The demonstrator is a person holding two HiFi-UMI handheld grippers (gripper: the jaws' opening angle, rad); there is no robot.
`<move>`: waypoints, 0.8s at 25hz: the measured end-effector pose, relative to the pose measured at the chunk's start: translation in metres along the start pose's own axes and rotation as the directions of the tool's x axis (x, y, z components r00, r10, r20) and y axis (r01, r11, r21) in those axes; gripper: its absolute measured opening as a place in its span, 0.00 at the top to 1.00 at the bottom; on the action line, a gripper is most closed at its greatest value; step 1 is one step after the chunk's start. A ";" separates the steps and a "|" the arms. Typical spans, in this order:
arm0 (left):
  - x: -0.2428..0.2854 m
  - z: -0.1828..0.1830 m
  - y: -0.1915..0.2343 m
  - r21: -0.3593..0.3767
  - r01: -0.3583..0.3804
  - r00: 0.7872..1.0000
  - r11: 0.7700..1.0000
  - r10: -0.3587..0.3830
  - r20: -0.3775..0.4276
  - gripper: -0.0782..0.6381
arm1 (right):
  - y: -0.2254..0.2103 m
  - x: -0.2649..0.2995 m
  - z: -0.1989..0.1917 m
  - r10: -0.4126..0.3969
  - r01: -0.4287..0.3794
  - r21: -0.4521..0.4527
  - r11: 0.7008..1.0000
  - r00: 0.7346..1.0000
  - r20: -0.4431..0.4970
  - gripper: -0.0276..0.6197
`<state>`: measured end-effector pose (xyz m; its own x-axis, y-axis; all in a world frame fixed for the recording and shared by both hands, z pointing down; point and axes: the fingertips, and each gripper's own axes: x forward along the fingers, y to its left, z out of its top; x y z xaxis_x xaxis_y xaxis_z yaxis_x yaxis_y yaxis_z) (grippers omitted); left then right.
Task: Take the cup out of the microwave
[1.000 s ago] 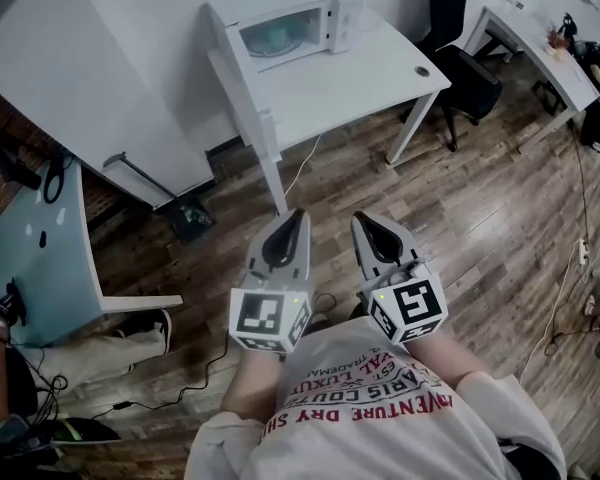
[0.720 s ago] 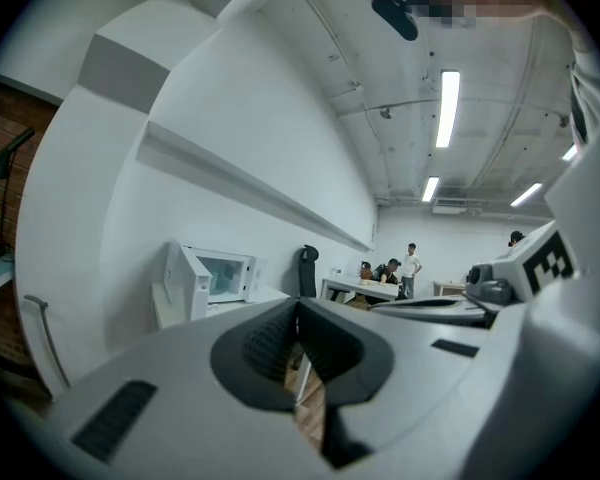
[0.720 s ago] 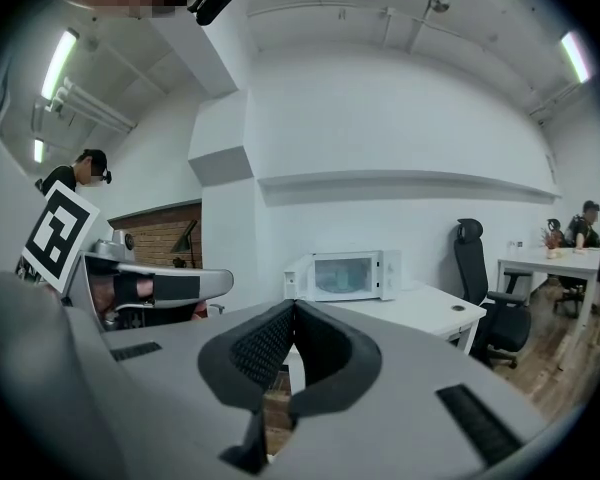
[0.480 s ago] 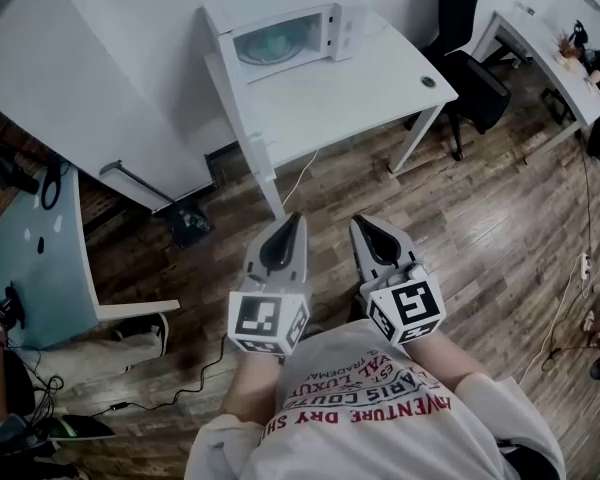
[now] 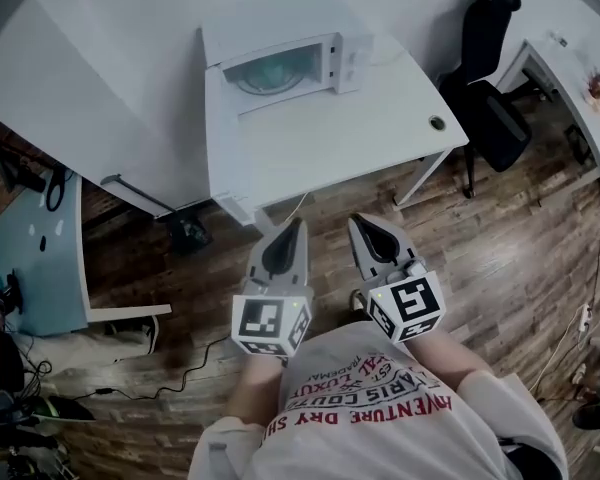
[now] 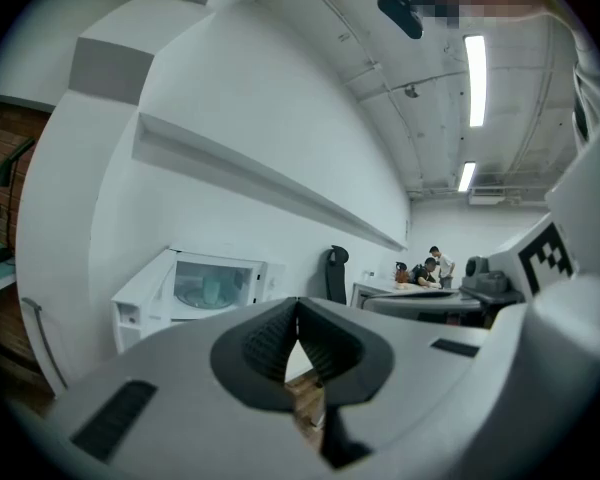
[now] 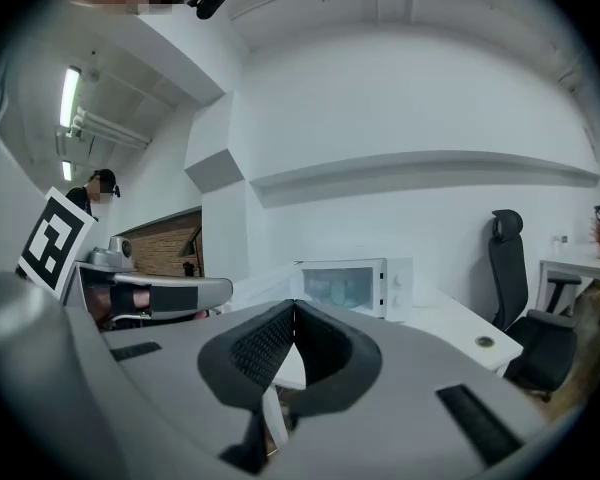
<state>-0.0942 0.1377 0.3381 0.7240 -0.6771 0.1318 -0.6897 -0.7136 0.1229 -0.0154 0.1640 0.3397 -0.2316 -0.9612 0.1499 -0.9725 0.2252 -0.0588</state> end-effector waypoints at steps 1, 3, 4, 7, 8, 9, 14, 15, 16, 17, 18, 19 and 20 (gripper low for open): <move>0.013 0.003 -0.005 -0.002 -0.014 1.000 1.000 0.014 0.004 0.88 | -0.015 0.004 0.005 0.012 -0.012 -0.005 1.000 1.000 0.001 0.94; 0.039 0.008 -0.013 -0.010 -0.043 0.999 0.999 0.043 0.013 0.88 | -0.044 0.010 0.014 0.035 -0.035 -0.016 0.999 0.999 0.007 0.94; 0.051 0.010 -0.016 -0.016 -0.057 0.998 0.998 0.057 0.016 0.88 | -0.058 0.013 0.017 0.045 -0.044 -0.021 0.999 0.999 0.008 0.94; 0.085 0.011 -0.027 -0.029 -0.094 0.995 0.995 0.094 0.018 0.88 | -0.097 0.021 0.018 0.070 -0.070 -0.022 0.997 0.998 -0.001 0.94; 0.096 0.011 -0.030 -0.029 -0.103 0.995 0.994 0.103 0.015 0.88 | -0.109 0.023 0.016 0.078 -0.078 -0.017 0.997 0.997 -0.008 0.94; 0.106 0.010 -0.034 -0.029 -0.111 0.994 0.993 0.111 0.010 0.88 | -0.121 0.025 0.015 0.085 -0.085 -0.012 0.996 0.996 -0.014 0.94; 0.143 0.003 -0.041 -0.023 -0.145 0.989 0.989 0.144 -0.026 0.88 | -0.163 0.034 0.006 0.102 -0.101 0.029 0.994 0.994 -0.032 0.94; 0.148 0.003 -0.039 -0.023 -0.154 0.988 0.988 0.153 -0.031 0.88 | -0.167 0.037 0.005 0.105 -0.104 0.032 0.994 0.994 -0.034 0.94; 0.152 0.003 -0.036 -0.023 -0.163 0.986 0.986 0.162 -0.034 0.88 | -0.172 0.040 0.004 0.108 -0.106 0.035 0.994 0.994 -0.037 0.94; 0.156 0.004 -0.033 -0.025 -0.172 0.985 0.985 0.171 -0.037 0.88 | -0.176 0.044 0.003 0.110 -0.108 0.037 0.993 0.993 -0.039 0.94; 0.160 0.003 -0.029 -0.028 -0.179 0.983 0.983 0.178 -0.039 0.88 | -0.179 0.048 0.002 0.112 -0.110 0.038 0.993 0.993 -0.042 0.94; 0.164 0.003 -0.026 -0.031 -0.184 0.982 0.982 0.183 -0.041 0.88 | -0.183 0.052 0.001 0.112 -0.111 0.039 0.993 0.993 -0.045 0.94; 0.170 0.003 -0.022 -0.035 -0.189 0.981 0.981 0.187 -0.043 0.88 | -0.187 0.057 0.001 0.112 -0.110 0.040 0.993 0.993 -0.048 0.94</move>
<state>0.0440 0.0382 0.3551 0.5811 -0.7902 0.1946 -0.8138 -0.5665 0.1298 0.1529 0.0671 0.3580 -0.3402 -0.9211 0.1894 -0.9393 0.3234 -0.1143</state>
